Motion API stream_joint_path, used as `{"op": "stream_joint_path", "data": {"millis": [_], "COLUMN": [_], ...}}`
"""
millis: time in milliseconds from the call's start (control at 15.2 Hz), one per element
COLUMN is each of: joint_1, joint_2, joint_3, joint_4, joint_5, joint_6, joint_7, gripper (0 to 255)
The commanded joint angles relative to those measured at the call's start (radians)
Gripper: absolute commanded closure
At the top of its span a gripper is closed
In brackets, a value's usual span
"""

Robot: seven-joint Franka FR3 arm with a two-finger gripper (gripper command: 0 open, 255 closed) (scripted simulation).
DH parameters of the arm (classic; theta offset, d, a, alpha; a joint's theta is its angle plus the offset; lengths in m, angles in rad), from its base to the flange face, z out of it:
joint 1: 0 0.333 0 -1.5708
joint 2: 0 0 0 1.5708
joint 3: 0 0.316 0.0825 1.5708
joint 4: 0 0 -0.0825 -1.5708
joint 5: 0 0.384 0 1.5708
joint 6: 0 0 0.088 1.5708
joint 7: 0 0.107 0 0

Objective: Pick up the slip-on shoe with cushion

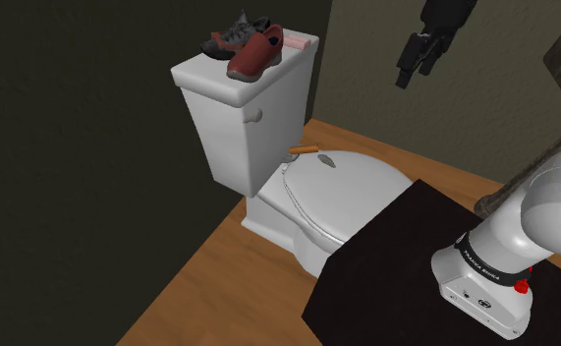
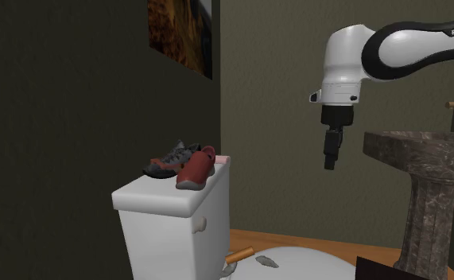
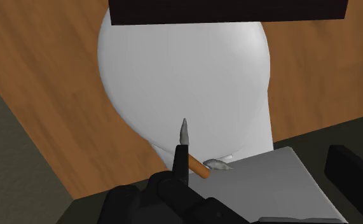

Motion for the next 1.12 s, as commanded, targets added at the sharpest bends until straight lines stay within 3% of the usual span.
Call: {"op": "stream_joint_path", "data": {"millis": [0,528,1056], "joint_1": [0.000,0.025,0.049], "joint_2": [0.000,0.303,0.595], "joint_3": [0.000,-0.029,-0.041], "joint_4": [0.000,0.230,0.532], "joint_5": [0.000,0.017,0.055], "joint_6": [0.000,0.112,0.138], "joint_7": [0.000,-0.092,-0.186], "gripper": [0,0,0]}}
